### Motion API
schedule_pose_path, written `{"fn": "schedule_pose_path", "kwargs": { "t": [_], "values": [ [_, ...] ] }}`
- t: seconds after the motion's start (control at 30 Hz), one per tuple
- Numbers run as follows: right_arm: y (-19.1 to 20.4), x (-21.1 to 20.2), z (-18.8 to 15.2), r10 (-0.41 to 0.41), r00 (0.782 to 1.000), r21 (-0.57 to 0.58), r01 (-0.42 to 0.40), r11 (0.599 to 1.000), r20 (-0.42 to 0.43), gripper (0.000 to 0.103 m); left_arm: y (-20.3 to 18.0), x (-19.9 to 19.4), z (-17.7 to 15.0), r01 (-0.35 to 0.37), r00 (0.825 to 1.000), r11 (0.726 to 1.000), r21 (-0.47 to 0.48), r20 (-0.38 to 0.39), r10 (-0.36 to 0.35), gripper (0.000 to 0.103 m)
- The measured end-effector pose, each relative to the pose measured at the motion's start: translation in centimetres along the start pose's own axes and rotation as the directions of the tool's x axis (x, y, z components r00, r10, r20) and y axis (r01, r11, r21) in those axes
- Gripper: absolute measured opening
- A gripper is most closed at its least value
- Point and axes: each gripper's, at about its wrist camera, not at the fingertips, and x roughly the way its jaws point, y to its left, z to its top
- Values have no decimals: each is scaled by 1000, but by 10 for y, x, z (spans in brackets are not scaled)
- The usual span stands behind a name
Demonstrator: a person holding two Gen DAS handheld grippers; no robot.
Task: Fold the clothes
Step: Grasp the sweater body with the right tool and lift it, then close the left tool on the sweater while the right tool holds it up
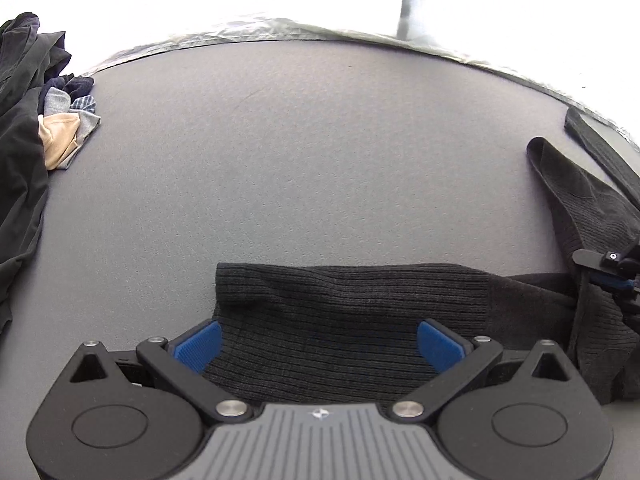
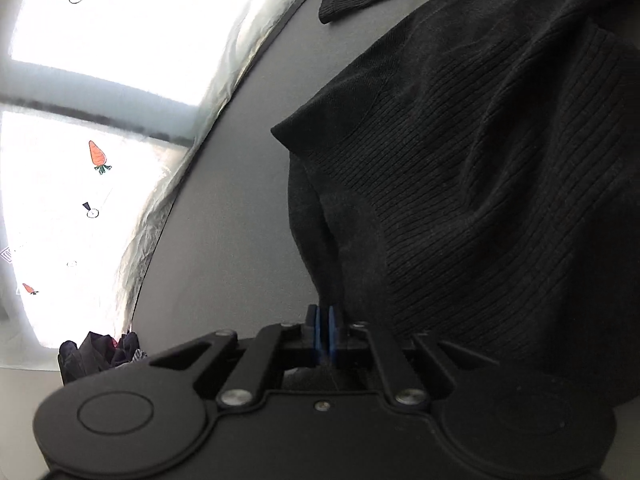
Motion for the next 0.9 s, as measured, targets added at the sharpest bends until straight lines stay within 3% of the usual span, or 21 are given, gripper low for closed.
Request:
{"fn": "schedule_pose_path", "kwargs": {
  "t": [0.1,0.2,0.5,0.6,0.7,0.77,0.83,0.9],
  "values": [
    [-9,0,1,78,997,124,-74,990,-26,4,-20,-9,7,81,997,996,45,11,-82,103],
    [-17,3,-2,174,983,259,-156,953,-49,4,-43,-10,13,125,992,988,97,-11,-124,102],
    [-31,4,-9,282,958,445,-231,865,-51,4,-78,-7,24,144,989,978,149,-65,-135,102],
    [-33,5,-12,287,957,459,-233,857,-49,4,-81,0,29,144,986,983,110,-102,-133,102],
    [-33,6,-15,294,955,475,-239,847,-43,4,-76,4,33,197,971,980,8,-141,-194,102],
    [-35,7,-16,305,952,494,-247,834,-38,4,-71,10,34,262,947,959,-104,-164,-277,101],
    [-37,8,-17,314,949,510,-253,822,-35,5,-66,16,35,326,917,922,-210,-168,-363,98],
    [-38,8,-18,321,947,524,-258,812,-31,5,-67,19,34,363,899,895,-258,-153,-409,97]
  ]
}}
